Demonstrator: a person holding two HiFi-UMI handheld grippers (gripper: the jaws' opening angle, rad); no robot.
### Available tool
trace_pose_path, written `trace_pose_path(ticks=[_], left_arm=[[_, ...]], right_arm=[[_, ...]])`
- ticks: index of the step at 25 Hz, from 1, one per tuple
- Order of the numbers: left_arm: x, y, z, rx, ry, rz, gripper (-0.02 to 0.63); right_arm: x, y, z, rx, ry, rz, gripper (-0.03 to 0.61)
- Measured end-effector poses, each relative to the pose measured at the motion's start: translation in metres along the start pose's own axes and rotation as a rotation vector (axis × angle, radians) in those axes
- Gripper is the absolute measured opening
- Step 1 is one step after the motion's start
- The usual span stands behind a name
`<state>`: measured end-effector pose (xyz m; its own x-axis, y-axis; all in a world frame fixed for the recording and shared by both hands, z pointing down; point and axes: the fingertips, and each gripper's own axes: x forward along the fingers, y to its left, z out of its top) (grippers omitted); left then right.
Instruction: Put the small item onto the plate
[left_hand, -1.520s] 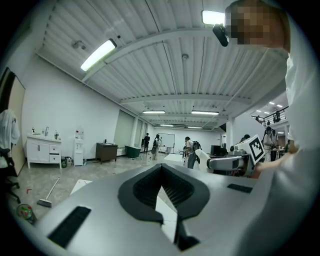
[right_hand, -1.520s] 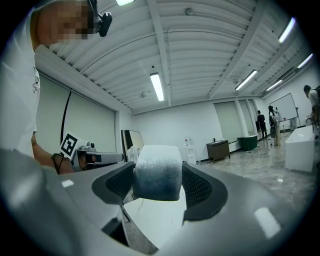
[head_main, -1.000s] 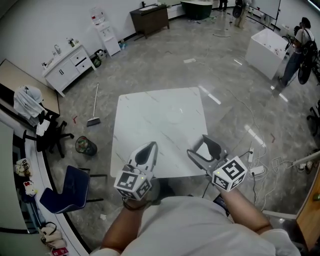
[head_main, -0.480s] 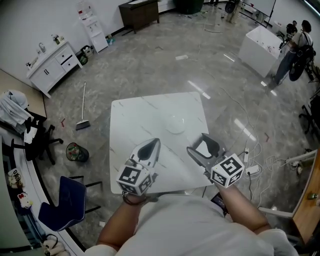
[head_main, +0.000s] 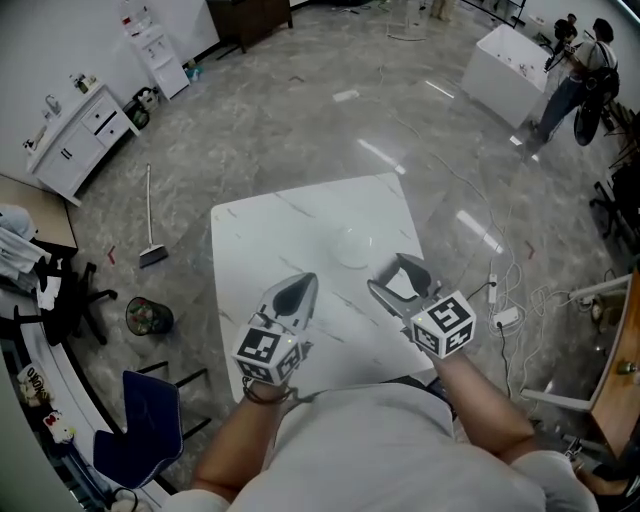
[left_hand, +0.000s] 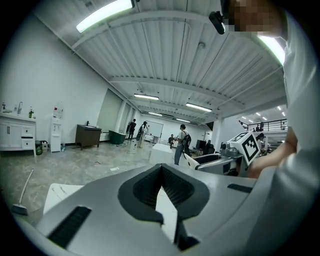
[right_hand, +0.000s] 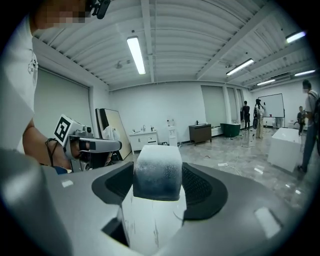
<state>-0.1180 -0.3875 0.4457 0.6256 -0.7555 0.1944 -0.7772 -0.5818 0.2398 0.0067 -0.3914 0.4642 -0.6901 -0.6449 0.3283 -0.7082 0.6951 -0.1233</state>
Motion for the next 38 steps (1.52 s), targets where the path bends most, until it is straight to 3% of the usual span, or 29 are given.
trace_pose_path(ticks=[10,21,27,38], left_arm=[[0.06,0.008,-0.041,-0.02,0.048,0.045,0.006],[0.075,0.052,-0.09,-0.123,0.088,0.159,0.005],[0.072,0.072,-0.12,-0.15,0.138,0.177,0.006],[0.091,0.099,-0.155,-0.188,0.19,0.167,0.006]], right_arm=[[0.052,-0.07,-0.056,0.017,0.108,0.039,0.291],[0.148,-0.117,-0.14,0.043,0.31,0.079,0.291],[0.193,-0.128,-0.199,0.027,0.462,0.089,0.291],[0.24,-0.149,-0.259,-0.008,0.616,0.052,0.291]])
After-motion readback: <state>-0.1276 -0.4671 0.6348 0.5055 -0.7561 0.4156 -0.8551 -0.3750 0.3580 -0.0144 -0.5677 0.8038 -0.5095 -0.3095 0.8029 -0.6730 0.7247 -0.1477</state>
